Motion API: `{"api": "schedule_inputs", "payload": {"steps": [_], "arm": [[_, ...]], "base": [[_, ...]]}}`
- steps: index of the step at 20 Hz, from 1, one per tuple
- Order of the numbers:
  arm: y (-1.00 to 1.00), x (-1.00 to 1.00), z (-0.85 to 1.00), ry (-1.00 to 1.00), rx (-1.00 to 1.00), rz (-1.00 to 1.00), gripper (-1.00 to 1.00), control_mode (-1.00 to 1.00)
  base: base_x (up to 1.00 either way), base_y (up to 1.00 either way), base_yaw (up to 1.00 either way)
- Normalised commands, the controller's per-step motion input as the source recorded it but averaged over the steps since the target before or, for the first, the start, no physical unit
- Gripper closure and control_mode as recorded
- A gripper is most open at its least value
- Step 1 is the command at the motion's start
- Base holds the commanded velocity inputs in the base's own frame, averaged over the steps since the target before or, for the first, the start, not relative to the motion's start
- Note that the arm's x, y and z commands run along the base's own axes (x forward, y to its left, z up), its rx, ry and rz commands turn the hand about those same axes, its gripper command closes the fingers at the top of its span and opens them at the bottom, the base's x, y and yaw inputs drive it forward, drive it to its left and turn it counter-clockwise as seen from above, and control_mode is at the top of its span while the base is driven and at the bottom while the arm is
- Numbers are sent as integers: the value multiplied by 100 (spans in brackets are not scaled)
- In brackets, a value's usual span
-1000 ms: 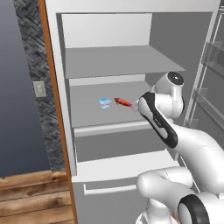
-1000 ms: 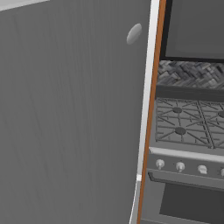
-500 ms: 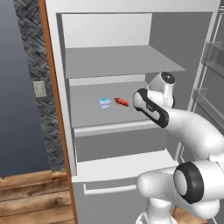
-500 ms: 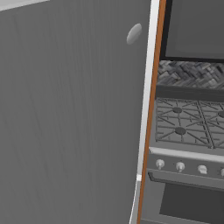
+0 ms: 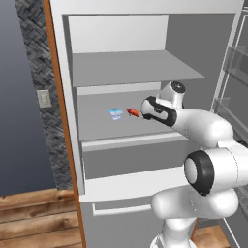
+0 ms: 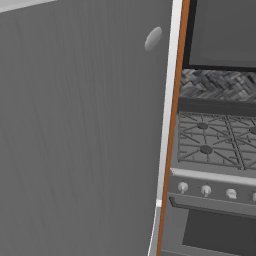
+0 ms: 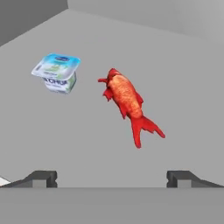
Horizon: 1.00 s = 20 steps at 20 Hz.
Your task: Pick fish from the fridge and place it on the plate on the counter.
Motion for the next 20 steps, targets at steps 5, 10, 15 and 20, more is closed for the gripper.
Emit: {"api": "schedule_inputs", "payload": {"steps": [5,10,15,20], "arm": [[0,38,-26,0,0,3,-100,-100],[0,41,-26,0,0,3,-100,-100],[-1,42,-16,4,0,4,-100,-100],[-1,43,-10,12,0,4,-100,-100]], "base": [[0,0,0],[0,0,0],[0,0,0],[0,0,0]]}}
